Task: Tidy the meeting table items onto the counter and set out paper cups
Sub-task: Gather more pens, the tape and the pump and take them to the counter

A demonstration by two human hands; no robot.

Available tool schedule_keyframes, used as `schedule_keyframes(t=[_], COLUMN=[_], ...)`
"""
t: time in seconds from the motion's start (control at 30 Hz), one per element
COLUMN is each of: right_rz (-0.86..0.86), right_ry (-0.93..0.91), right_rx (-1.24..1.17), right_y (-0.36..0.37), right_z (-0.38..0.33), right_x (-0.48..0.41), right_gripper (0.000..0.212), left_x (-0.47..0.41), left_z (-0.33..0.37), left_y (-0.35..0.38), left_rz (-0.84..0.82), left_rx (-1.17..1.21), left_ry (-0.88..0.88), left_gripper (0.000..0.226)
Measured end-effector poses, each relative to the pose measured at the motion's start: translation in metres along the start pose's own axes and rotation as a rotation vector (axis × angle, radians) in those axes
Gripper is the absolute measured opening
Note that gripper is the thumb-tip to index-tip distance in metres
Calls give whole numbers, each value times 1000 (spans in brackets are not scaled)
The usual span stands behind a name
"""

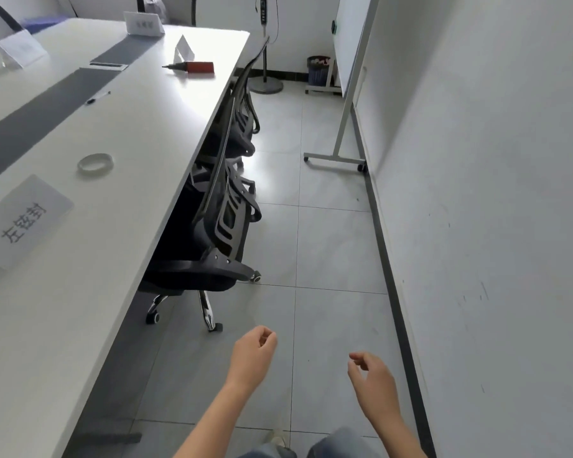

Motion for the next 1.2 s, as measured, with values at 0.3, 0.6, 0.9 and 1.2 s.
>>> schedule_keyframes(t=[0.3, 0.6, 0.9, 1.2], right_rz=[-68, -111, -333, -355], right_ry=[-20, -200, -152, -268], right_rx=[-6, -56, -30, 9], right_y=[-5, -51, 9, 77], right_z=[-31, -129, -159, -282], right_x=[-181, -402, -501, -639], right_gripper=[19, 20, 21, 19], left_x=[-134, -276, -365, -523], left_z=[48, 173, 219, 329], left_y=[10, 24, -39, -210], left_rz=[64, 186, 403, 698], left_rx=[-11, 18, 53, 56], left_ry=[-125, -132, -154, 93], left_gripper=[19, 16, 18, 16])
Point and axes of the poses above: each hand's wrist, its own x-axis away from the middle knuckle, its own y-axis out of the palm, z = x × y, the point moved 10 cm from there along -x, towards the middle knuckle, and after that the axes turned 9 degrees about -x, right-handed, at the moved point
